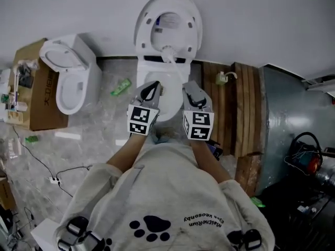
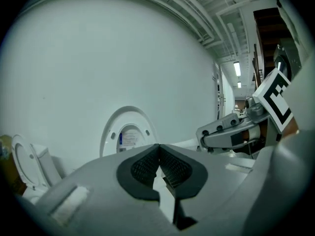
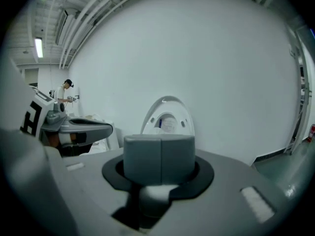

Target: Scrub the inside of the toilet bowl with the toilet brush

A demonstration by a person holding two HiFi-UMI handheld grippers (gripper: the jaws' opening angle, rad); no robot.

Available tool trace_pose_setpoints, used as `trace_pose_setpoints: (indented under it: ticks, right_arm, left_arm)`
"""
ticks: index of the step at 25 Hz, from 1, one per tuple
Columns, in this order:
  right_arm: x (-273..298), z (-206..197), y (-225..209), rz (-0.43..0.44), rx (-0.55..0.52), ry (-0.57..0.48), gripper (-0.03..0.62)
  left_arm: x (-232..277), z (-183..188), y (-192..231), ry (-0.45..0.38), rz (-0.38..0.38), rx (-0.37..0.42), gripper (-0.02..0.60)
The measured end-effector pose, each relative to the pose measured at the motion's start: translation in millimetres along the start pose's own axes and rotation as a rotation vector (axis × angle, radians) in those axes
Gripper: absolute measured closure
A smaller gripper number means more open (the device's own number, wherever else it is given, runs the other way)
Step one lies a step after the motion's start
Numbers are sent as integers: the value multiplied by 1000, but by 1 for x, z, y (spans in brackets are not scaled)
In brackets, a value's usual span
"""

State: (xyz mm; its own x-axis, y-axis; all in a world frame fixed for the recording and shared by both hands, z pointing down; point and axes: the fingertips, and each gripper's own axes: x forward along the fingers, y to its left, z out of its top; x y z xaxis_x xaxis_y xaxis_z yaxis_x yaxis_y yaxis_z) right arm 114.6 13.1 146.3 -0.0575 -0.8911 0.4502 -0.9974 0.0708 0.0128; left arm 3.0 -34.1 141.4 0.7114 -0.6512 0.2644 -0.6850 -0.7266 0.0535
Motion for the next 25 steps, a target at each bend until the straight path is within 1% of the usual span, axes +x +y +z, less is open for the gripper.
trace_pose_setpoints:
  ticks: [5,8,11,14,20,25]
  right_arm:
    - [-30,55,-12,-28,-38,-167,444]
    - [-47,74,-16,-39,-42,-234,443]
    - [-61,89,-17,-31,-42,-299,444]
    - [-70,94,-17,-37,-46,-329,443]
    - [-79,90,-12,-29,-50,-337,442]
    - [-83,83,-2,-9,-63,-333,442]
  left_arm:
    - [-10,55,-4,-117,38,32,592]
    - [-23,80,-13,-169,48,58,592]
    - [-34,97,-20,-202,57,74,592]
    - [-40,103,-24,-213,56,79,594]
    - [-49,101,-33,-222,59,102,592]
    - [-55,94,-36,-226,61,98,592]
